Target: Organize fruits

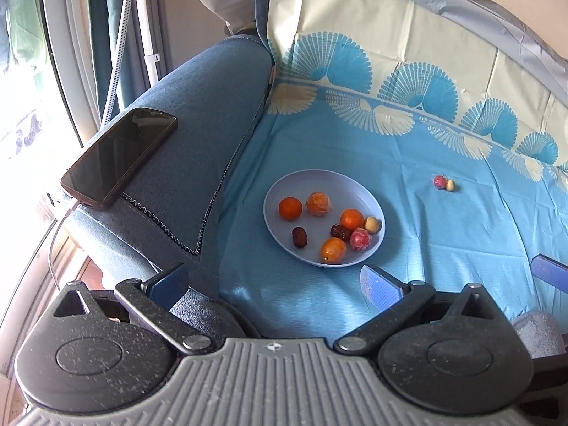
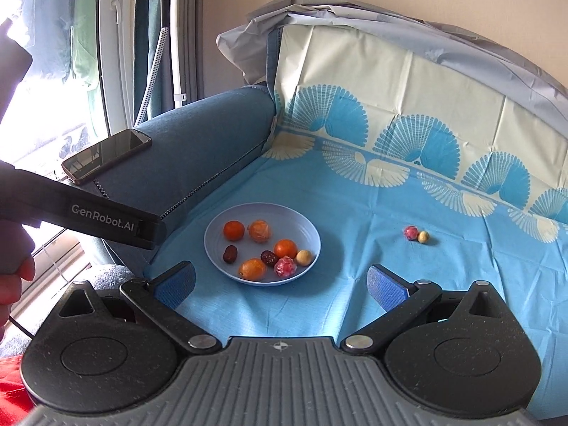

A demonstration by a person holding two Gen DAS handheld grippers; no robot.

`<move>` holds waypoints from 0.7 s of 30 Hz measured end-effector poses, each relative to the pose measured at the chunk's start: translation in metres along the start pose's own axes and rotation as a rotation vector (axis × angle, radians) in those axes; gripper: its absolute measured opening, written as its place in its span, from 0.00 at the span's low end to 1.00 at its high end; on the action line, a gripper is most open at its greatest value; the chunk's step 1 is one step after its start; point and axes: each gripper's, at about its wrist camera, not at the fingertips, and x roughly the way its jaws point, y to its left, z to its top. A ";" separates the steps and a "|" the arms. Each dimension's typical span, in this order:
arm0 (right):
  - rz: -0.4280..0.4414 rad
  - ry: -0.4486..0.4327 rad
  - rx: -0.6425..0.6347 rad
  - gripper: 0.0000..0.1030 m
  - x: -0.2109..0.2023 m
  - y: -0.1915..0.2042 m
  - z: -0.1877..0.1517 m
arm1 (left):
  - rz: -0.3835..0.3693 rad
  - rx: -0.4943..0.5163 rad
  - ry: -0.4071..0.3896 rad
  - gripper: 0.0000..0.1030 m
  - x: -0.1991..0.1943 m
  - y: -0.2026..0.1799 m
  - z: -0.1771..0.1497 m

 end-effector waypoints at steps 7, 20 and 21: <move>0.000 0.004 0.002 0.99 0.001 0.001 -0.002 | 0.002 0.008 0.000 1.00 0.001 -0.001 0.001; -0.103 0.005 0.121 0.99 0.024 -0.034 -0.007 | 0.033 0.022 0.049 1.00 0.016 -0.005 0.007; -0.136 0.004 0.140 0.99 0.030 -0.043 -0.010 | 0.037 0.021 0.057 1.00 0.018 -0.006 0.009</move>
